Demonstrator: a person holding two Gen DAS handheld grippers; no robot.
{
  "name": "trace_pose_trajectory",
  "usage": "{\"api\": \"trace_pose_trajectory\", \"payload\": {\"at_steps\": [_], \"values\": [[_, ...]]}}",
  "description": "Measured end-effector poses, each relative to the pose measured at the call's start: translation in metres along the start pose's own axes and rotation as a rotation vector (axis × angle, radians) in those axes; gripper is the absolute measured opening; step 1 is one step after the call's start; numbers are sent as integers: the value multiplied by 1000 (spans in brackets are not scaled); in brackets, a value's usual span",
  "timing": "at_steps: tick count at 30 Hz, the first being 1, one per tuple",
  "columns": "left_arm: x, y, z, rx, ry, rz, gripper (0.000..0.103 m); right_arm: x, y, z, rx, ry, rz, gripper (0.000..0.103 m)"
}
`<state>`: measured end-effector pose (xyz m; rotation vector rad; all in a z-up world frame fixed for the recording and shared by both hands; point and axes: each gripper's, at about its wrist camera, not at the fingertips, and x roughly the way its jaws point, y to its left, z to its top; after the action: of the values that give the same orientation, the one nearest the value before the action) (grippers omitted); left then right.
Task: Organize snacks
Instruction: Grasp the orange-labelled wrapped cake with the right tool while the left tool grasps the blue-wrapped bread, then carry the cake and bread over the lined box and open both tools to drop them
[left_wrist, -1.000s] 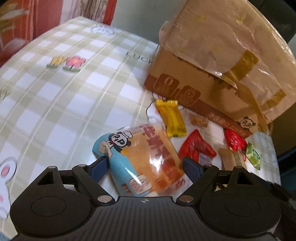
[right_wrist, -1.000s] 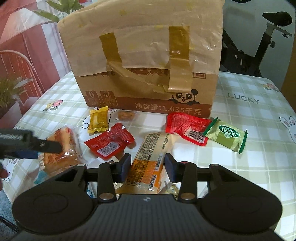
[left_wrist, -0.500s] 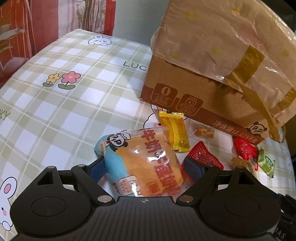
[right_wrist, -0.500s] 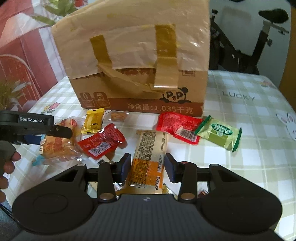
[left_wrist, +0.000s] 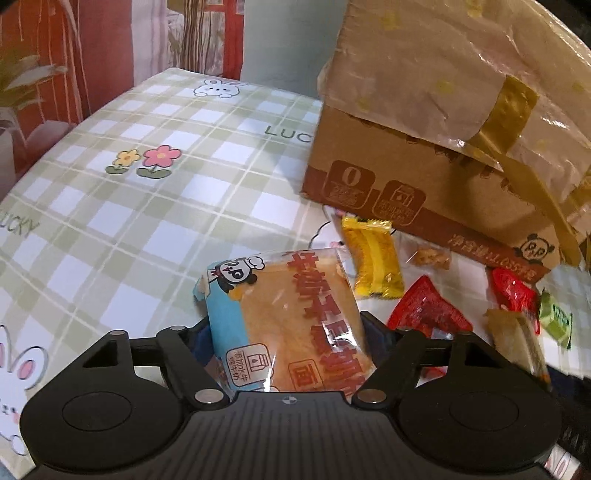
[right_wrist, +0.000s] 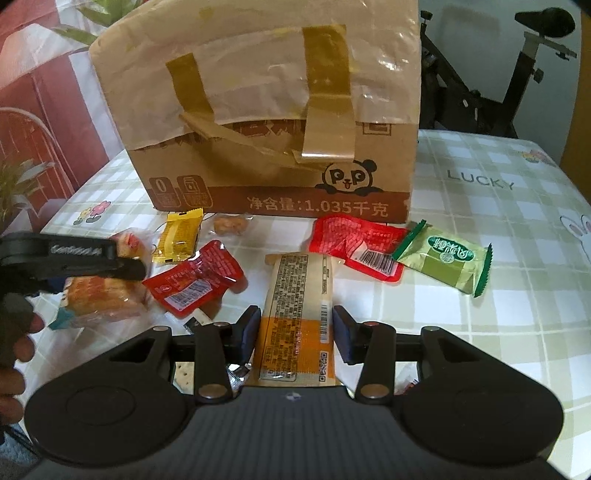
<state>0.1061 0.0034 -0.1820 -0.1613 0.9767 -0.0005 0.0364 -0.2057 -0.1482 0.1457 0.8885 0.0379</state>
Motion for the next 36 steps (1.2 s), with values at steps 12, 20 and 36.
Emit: {"api": "trace_pose_trajectory", "payload": {"at_steps": [12, 20, 36], "values": [[-31, 18, -5, 26, -44, -14, 78, 1, -6, -3, 66, -7, 1, 40], [-58, 4, -1, 124, -97, -46, 78, -23, -6, -1, 72, -51, -1, 39], [-114, -17, 39, 198, -229, -159, 78, -86, -5, 30, 84, -191, 40, 39]]}}
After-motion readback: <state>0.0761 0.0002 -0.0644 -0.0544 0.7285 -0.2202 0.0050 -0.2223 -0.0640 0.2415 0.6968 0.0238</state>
